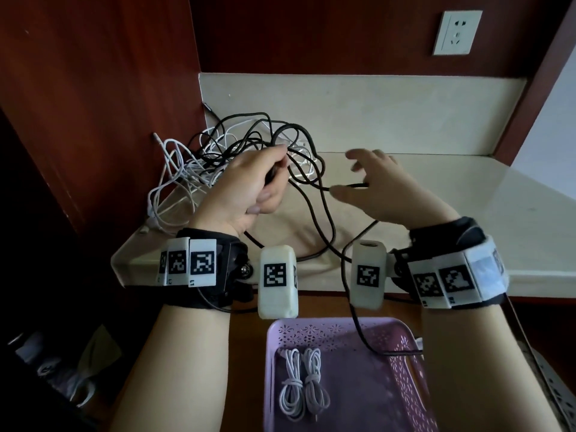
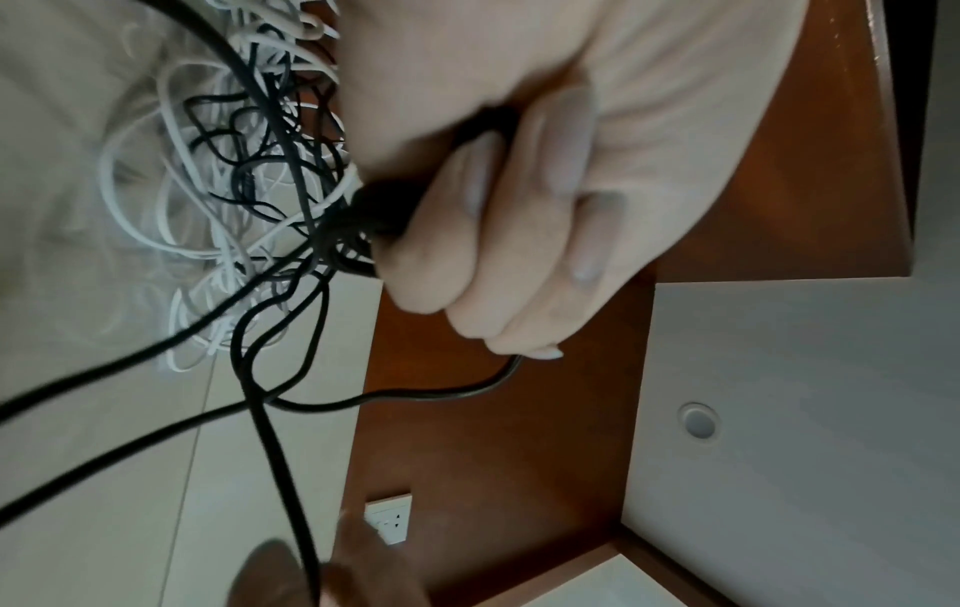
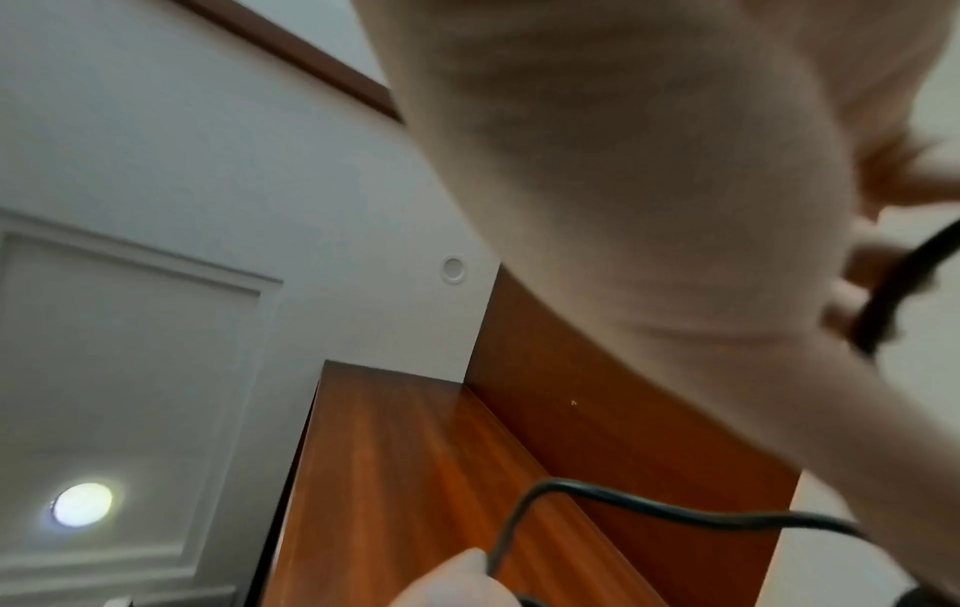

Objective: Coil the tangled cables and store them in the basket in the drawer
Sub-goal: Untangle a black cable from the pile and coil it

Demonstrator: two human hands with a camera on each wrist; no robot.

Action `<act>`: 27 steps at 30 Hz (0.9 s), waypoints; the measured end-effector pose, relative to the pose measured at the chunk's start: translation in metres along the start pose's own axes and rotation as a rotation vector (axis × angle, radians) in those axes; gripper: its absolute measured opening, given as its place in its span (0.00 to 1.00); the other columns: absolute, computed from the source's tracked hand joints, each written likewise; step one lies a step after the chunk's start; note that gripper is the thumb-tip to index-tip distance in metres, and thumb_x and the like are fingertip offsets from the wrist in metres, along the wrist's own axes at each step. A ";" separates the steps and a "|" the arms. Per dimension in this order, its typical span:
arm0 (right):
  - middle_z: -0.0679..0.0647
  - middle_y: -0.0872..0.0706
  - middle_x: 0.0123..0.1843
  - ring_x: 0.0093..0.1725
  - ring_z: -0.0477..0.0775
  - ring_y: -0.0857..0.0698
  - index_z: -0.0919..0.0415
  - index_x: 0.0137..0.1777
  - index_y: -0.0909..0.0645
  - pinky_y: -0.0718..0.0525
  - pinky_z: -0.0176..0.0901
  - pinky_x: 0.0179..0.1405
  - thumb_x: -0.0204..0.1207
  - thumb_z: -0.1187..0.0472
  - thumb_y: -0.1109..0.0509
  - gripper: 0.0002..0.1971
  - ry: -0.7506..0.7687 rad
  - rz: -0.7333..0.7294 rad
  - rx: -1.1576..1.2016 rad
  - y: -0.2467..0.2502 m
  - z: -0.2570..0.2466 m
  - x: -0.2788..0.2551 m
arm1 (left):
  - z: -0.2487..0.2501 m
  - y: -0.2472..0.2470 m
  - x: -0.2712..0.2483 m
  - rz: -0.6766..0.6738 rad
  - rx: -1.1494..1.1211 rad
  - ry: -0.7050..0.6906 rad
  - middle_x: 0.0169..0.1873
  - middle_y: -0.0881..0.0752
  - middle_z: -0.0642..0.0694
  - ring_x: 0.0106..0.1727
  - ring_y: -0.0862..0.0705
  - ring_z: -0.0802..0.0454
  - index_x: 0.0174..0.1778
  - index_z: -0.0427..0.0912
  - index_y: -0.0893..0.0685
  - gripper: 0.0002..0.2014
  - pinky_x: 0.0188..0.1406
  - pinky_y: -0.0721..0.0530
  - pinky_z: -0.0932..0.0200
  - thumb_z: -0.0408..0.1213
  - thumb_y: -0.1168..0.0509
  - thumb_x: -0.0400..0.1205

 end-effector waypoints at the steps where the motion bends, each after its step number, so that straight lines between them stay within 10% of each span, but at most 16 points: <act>1: 0.58 0.29 0.69 0.70 0.60 0.33 0.61 0.75 0.33 0.33 0.49 0.69 0.74 0.49 0.28 0.33 -0.058 -0.035 -0.074 0.003 0.003 -0.001 | 0.003 0.001 -0.001 0.003 -0.004 -0.013 0.09 0.40 0.52 0.09 0.48 0.59 0.31 0.38 0.30 0.18 0.14 0.53 0.71 0.35 0.50 0.88; 10: 0.51 0.18 0.35 0.36 0.51 0.19 0.63 0.48 0.14 0.26 0.37 0.29 0.73 0.59 0.27 0.08 -0.184 -0.216 -0.122 0.021 0.018 0.006 | 0.049 -0.009 0.017 -0.047 0.104 -0.134 0.10 0.40 0.50 0.10 0.48 0.56 0.32 0.27 0.29 0.19 0.16 0.54 0.60 0.33 0.49 0.87; 16: 0.49 0.10 0.48 0.33 0.43 0.19 0.48 0.65 0.20 0.26 0.36 0.37 0.52 0.31 0.23 0.40 -0.001 -0.435 0.221 0.044 -0.004 0.005 | 0.085 -0.018 0.037 -0.092 0.163 -0.168 0.11 0.40 0.50 0.11 0.47 0.56 0.27 0.39 0.31 0.19 0.14 0.52 0.65 0.34 0.48 0.87; 22: 0.50 0.11 0.48 0.31 0.48 0.22 0.47 0.73 0.32 0.22 0.41 0.37 0.72 0.42 0.28 0.31 -0.060 -0.249 0.175 0.067 -0.023 0.054 | 0.112 -0.030 0.054 -0.174 0.181 -0.151 0.11 0.38 0.52 0.11 0.46 0.57 0.35 0.39 0.27 0.15 0.14 0.50 0.62 0.37 0.47 0.88; 25: 0.50 0.20 0.30 0.25 0.49 0.27 0.55 0.52 0.18 0.30 0.38 0.25 0.77 0.51 0.30 0.09 -0.014 -0.269 0.318 0.051 -0.044 0.075 | 0.124 -0.043 0.060 -0.206 0.143 -0.133 0.11 0.38 0.53 0.11 0.45 0.58 0.36 0.39 0.27 0.14 0.12 0.47 0.63 0.37 0.47 0.88; 27: 0.51 0.25 0.25 0.23 0.49 0.31 0.56 0.30 0.16 0.33 0.39 0.24 0.81 0.55 0.33 0.17 -0.076 -0.265 0.372 0.039 -0.040 0.086 | 0.132 -0.048 0.064 -0.210 0.123 -0.142 0.11 0.38 0.53 0.10 0.45 0.59 0.36 0.39 0.27 0.14 0.11 0.44 0.65 0.37 0.47 0.88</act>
Point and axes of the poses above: each hand's wrist, its own x-axis towards the middle knuckle, its own y-axis out of the back of the hand, z = x × y, the point moved 4 cm from there along x, towards the middle knuckle
